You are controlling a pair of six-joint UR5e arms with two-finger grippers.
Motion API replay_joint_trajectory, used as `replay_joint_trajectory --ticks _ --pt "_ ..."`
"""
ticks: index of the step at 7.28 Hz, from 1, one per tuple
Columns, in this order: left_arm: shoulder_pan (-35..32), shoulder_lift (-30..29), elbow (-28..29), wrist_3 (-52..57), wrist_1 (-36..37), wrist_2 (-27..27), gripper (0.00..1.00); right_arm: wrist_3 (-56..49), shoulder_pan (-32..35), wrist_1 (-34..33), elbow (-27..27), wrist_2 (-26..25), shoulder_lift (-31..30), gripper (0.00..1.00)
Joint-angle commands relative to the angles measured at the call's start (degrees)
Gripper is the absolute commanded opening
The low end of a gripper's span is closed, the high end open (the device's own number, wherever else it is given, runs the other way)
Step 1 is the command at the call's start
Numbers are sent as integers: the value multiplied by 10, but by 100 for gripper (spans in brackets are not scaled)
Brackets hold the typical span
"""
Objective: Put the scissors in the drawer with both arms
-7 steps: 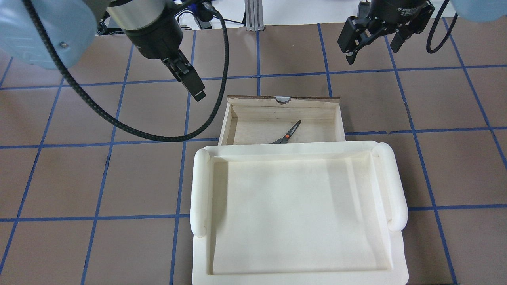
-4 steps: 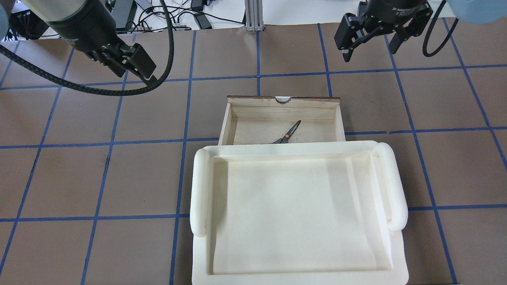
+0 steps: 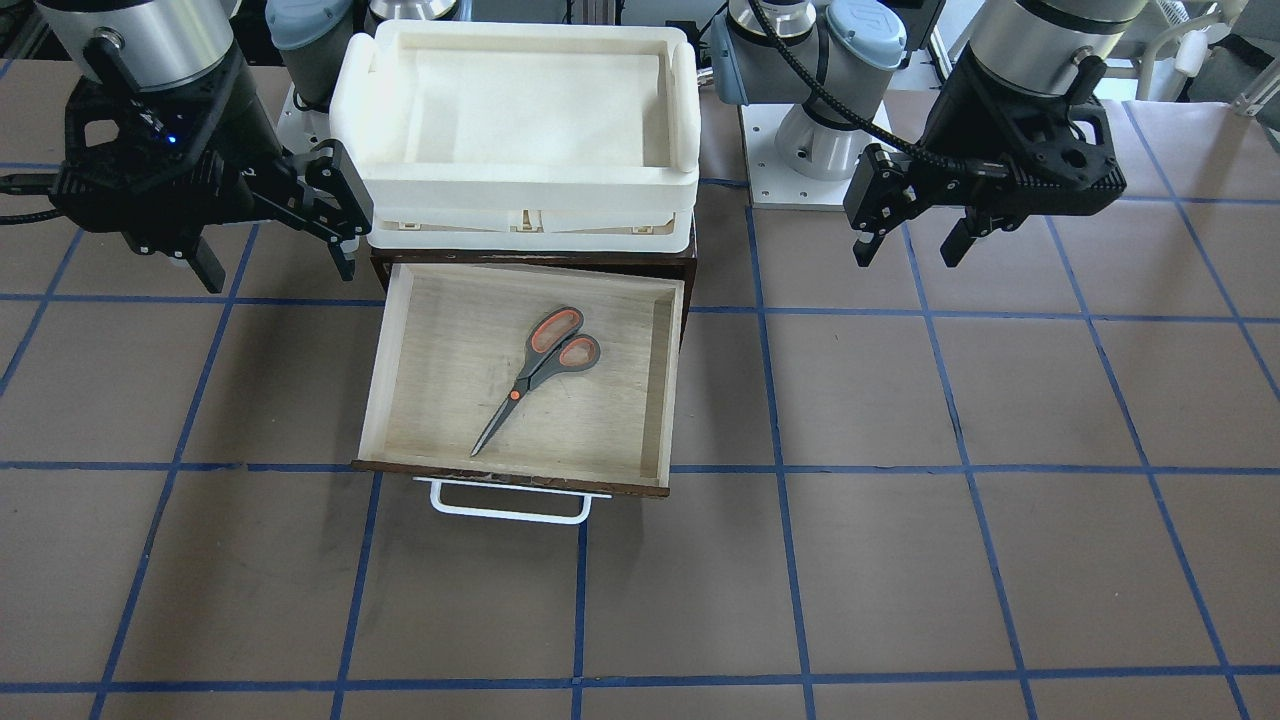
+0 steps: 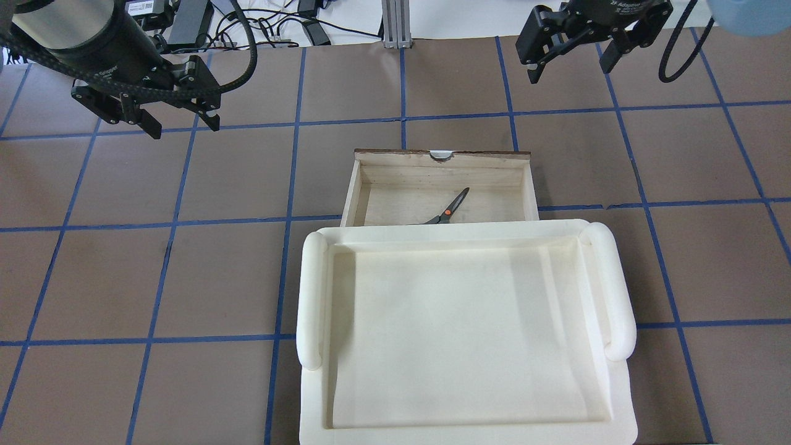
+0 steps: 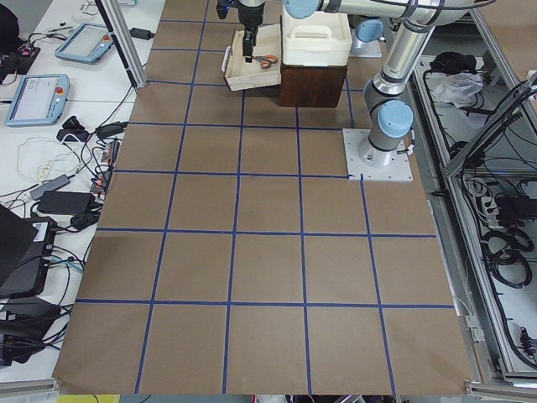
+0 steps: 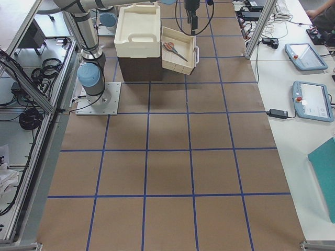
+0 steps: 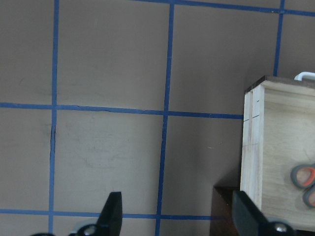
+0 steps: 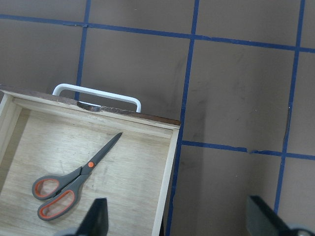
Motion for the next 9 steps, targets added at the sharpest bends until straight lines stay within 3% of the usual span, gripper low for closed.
replay_joint_trajectory --ticks 1,4,9 --pt "-3 -5 -2 -57 5 1 82 1 -1 9 2 2 -1 100" --pt "-3 -9 -2 -55 6 1 82 62 -2 21 2 11 1 100" --pt "-3 -5 -9 -51 12 0 82 56 -4 17 4 19 1 100"
